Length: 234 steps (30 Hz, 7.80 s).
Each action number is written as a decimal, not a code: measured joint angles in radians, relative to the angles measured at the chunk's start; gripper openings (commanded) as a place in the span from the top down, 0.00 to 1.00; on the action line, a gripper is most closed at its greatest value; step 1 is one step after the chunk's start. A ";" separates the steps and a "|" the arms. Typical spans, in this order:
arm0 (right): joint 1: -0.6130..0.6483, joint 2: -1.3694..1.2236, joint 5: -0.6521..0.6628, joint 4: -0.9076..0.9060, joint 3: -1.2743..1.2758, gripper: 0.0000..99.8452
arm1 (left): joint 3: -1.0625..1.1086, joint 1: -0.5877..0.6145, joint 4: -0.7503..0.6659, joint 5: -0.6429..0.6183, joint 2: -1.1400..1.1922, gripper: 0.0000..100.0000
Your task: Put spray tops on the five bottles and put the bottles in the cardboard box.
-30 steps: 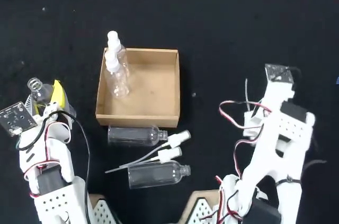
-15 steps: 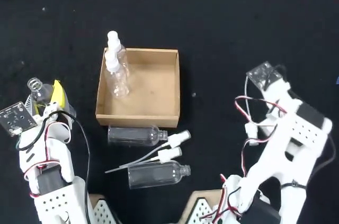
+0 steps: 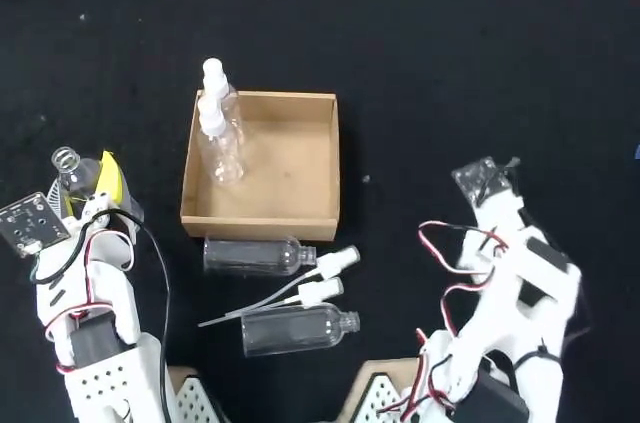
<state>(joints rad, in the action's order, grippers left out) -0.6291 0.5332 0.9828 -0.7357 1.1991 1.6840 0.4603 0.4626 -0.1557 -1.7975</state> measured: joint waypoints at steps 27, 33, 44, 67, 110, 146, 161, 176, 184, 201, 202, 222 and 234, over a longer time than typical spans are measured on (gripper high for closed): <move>0.227 0.000 0.479 -0.546 -0.351 0.73 | 0.000 0.000 0.000 0.003 0.000 0.97; 0.121 0.000 0.911 -0.423 -0.288 0.74 | 0.000 0.000 0.000 0.003 0.000 0.97; 0.207 0.000 0.807 -0.071 -0.043 0.80 | 0.000 0.000 0.000 0.003 0.000 0.97; -0.018 0.000 -0.298 -0.051 -0.133 0.98 | 0.000 0.000 0.000 0.003 0.000 0.97; -0.069 -0.439 0.083 -0.466 -0.646 0.99 | 0.000 0.000 0.000 0.003 0.000 0.97; 1.002 0.509 -1.028 -0.342 -0.993 0.99 | 0.000 -0.160 -0.250 0.003 -0.003 0.97; 1.037 0.516 -1.037 -0.078 -0.993 0.99 | 0.000 -0.199 -0.264 0.003 -0.006 0.97; 1.037 0.516 -1.037 -0.077 -0.993 0.99 | 0.000 -0.388 -0.272 0.003 -0.006 0.97; 1.037 0.516 -1.037 -0.064 -0.991 0.99 | 0.000 -0.391 -0.272 0.003 -0.006 0.97; 1.099 0.505 -1.039 0.043 -0.916 0.99 | 0.000 -0.698 -0.239 0.003 -0.006 0.97; 1.128 0.505 -1.039 0.043 -0.911 0.99 | 0.000 -0.720 -0.236 0.003 -0.006 0.97; 1.266 0.503 -1.039 0.322 -0.666 0.99 | 0.000 -0.753 -0.284 0.003 -0.006 0.97; 1.237 0.503 -1.014 0.436 -0.603 0.99 | 0.000 -0.753 -0.284 0.003 -0.006 0.97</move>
<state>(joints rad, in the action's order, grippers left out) 0.6076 1.0365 -0.0315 -0.3000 0.5961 1.6840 -0.2931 0.1788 -0.1527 -1.8036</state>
